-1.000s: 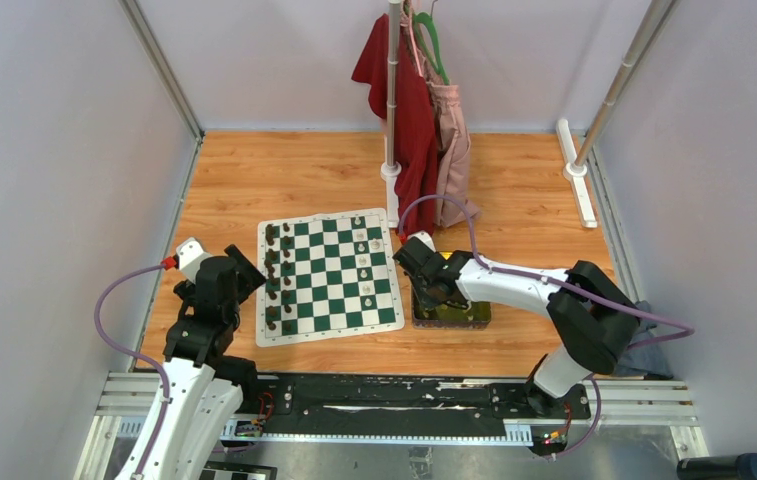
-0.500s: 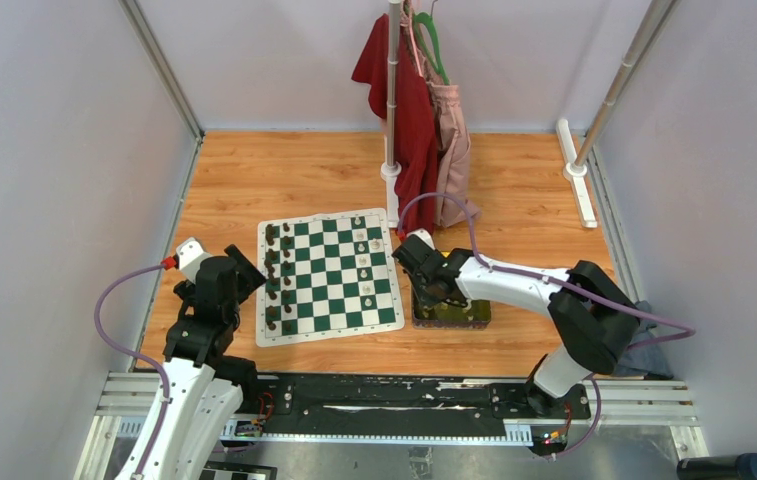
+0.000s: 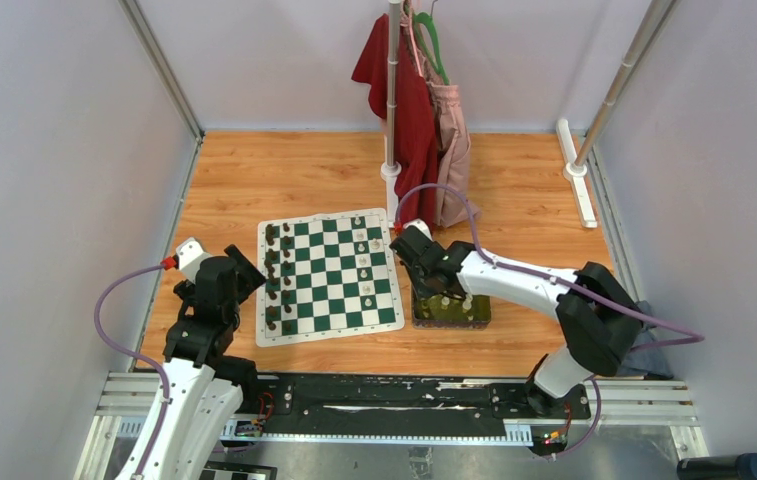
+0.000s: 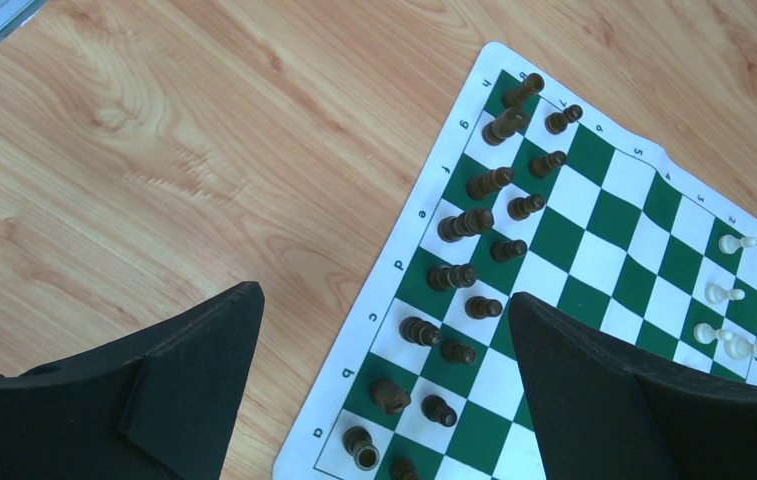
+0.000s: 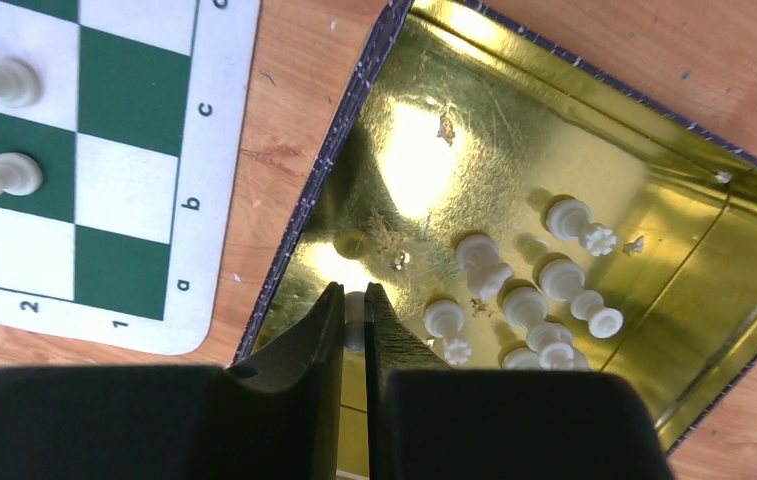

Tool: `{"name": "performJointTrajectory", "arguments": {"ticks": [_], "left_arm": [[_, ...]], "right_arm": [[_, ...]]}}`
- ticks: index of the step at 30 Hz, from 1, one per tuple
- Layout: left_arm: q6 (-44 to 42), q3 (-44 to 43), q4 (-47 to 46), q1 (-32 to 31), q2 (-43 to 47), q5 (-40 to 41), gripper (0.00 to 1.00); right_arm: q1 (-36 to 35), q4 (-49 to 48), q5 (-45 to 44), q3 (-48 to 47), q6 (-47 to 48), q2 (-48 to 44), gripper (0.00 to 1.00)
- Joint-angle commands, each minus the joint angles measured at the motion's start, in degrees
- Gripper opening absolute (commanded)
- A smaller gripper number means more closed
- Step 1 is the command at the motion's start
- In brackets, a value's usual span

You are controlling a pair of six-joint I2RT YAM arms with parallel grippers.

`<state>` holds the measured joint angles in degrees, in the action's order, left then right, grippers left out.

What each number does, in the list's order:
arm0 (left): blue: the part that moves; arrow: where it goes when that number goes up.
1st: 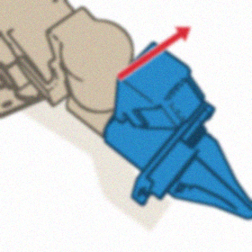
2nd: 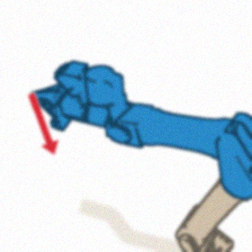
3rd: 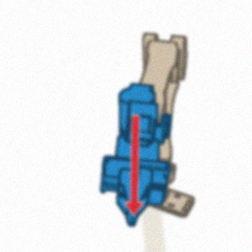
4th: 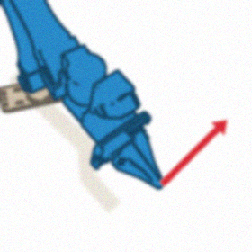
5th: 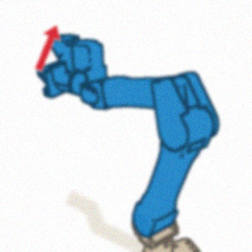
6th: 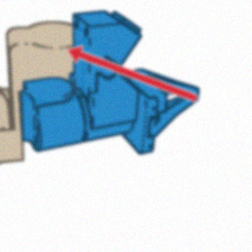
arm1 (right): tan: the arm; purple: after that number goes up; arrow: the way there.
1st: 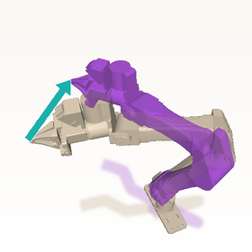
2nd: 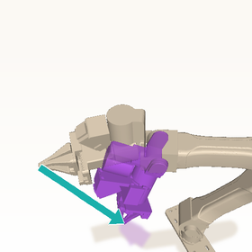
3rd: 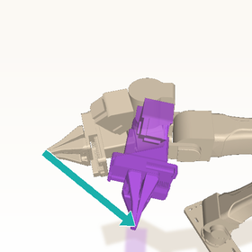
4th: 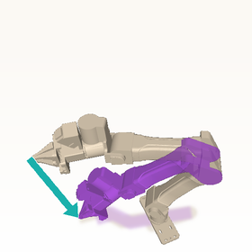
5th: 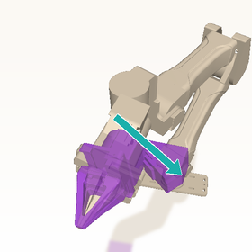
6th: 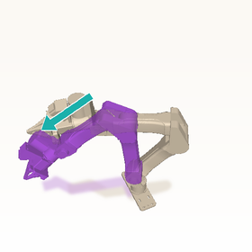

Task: Set up the chess pieces on the board
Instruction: Pick up the chess piece from the storage box.

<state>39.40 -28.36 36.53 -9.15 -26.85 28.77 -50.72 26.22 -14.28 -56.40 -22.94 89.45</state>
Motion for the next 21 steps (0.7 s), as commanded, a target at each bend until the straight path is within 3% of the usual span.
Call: {"name": "performJointTrajectory", "arguments": {"ticks": [1, 21], "left_arm": [[0.0, 0.1, 0.4, -0.3, 0.6, 1.2, 1.00], [0.5, 0.6, 0.4, -0.3, 2.6, 1.5, 1.00]], "right_arm": [[0.5, 4.0, -2.3, -3.3, 1.7, -2.6, 0.00], [-10.4, 11.5, -6.7, -12.5, 2.3, 0.3, 0.00]]}}
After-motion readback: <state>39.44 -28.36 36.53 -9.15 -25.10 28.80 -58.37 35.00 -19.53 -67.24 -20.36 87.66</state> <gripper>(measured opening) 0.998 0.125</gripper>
